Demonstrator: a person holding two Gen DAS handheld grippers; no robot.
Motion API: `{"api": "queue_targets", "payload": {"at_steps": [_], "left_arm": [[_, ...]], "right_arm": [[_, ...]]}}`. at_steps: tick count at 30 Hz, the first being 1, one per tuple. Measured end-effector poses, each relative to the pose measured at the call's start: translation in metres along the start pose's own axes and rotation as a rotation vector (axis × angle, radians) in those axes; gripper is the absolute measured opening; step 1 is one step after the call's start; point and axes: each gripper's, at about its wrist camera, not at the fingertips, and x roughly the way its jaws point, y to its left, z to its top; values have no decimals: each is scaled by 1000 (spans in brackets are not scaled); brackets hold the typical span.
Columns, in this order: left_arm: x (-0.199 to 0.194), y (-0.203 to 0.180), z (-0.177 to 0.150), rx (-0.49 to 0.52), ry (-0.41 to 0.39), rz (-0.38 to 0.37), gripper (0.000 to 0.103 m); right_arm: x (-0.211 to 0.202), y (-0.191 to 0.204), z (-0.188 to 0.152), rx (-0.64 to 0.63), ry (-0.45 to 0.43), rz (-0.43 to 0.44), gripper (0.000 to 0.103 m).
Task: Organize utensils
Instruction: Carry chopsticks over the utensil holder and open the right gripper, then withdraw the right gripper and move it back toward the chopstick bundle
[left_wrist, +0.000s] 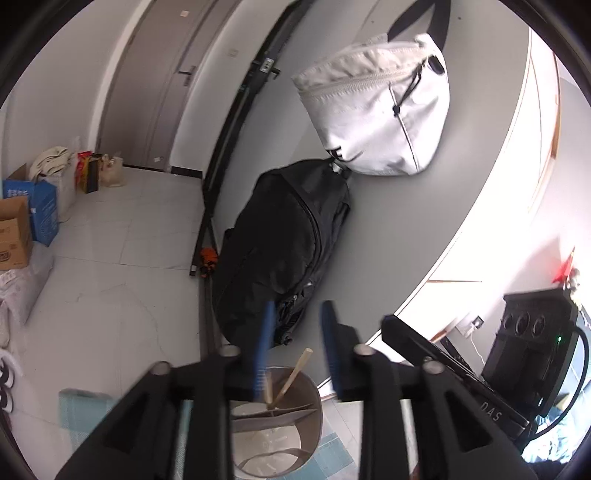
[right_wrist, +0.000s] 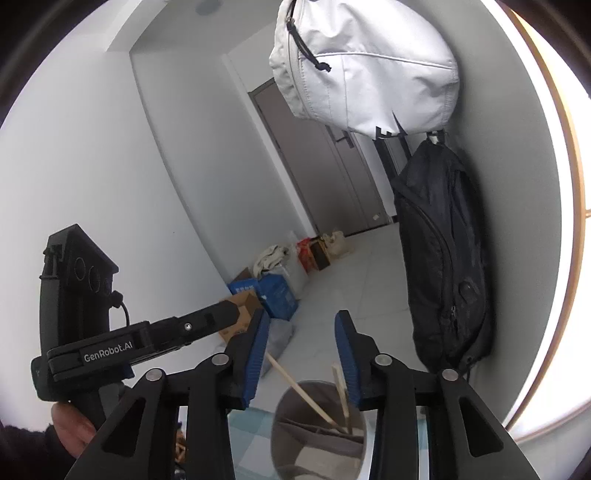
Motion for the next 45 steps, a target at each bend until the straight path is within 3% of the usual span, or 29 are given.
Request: {"api": "queue_targets", "payload": {"at_steps": [2, 4, 19, 21, 23, 27, 31, 37, 45], "left_arm": [[-14, -3, 0, -10, -31, 12, 52], [-29, -10, 0, -13, -56, 41, 61], [-92, -36, -35, -41, -42, 217, 70], [-99, -37, -42, -45, -44, 239, 77], [-108, -37, -51, -51, -59, 262, 84], [-123, -38, -71, -26, -61, 308, 84], [-132, -37, -98, 36, -97, 402, 84], [-123, -17, -129, 40, -57, 495, 84], [-95, 7, -144, -7, 31, 475, 84]], "right_arm": [[-13, 3, 0, -1, -10, -11, 48], [-28, 8, 0, 6, -26, -11, 52], [-114, 53, -16, -43, -84, -11, 79], [-124, 61, -23, -60, -87, -4, 81], [-131, 70, -32, -94, -89, 1, 82], [-143, 89, -50, -198, -99, -6, 82], [-153, 106, -75, -297, -109, -29, 84], [-140, 111, -106, -308, -17, -63, 85], [-112, 110, -124, -242, 176, -53, 85]]}}
